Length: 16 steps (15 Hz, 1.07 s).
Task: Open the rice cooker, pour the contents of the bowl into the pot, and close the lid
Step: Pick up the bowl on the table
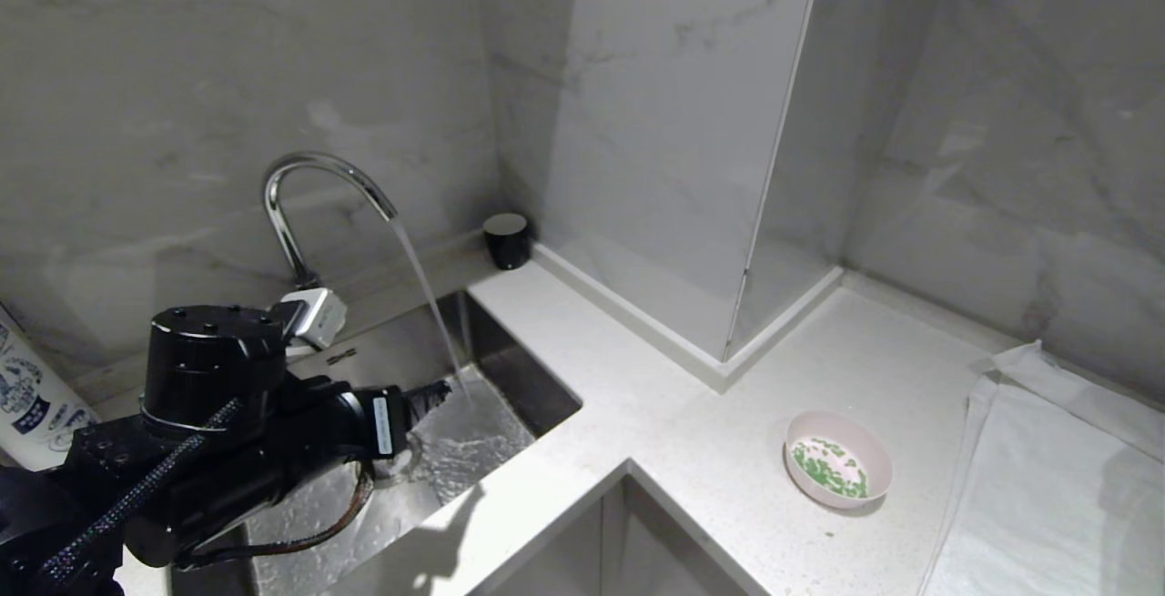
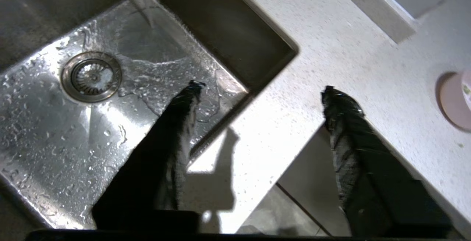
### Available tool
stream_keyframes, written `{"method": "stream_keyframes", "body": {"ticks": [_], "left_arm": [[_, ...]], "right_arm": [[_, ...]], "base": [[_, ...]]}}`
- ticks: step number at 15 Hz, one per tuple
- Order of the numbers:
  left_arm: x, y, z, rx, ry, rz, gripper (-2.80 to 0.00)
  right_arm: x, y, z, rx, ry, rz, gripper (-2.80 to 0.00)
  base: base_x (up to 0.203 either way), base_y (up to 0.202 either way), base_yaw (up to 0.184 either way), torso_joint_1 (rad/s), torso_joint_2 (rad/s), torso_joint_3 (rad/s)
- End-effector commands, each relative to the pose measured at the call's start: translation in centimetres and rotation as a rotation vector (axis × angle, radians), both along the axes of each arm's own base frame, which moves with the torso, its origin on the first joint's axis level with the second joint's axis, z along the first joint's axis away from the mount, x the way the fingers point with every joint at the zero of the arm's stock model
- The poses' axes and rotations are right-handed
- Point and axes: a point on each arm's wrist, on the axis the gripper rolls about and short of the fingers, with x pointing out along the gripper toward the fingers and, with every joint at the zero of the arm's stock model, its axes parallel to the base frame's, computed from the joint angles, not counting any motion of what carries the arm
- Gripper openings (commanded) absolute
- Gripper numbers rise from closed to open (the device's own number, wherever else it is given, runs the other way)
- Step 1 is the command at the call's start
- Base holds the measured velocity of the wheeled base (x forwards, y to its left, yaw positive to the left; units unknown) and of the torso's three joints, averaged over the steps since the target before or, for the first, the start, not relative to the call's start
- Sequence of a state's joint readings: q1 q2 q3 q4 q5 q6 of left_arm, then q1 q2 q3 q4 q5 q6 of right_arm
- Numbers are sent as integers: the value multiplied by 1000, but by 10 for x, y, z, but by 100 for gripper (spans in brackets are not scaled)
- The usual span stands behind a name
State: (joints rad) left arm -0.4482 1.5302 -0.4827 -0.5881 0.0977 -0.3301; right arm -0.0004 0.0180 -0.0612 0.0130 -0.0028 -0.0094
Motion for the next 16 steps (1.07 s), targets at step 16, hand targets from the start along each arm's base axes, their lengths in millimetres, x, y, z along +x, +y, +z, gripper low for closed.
{"method": "stream_keyframes", "body": {"ticks": [16], "left_arm": [[-227, 105, 115, 191, -648, 200, -280]], "right_arm": [[233, 40, 94, 193, 1030, 269, -280]], "base": [[0, 0, 0, 0, 0, 0]]}}
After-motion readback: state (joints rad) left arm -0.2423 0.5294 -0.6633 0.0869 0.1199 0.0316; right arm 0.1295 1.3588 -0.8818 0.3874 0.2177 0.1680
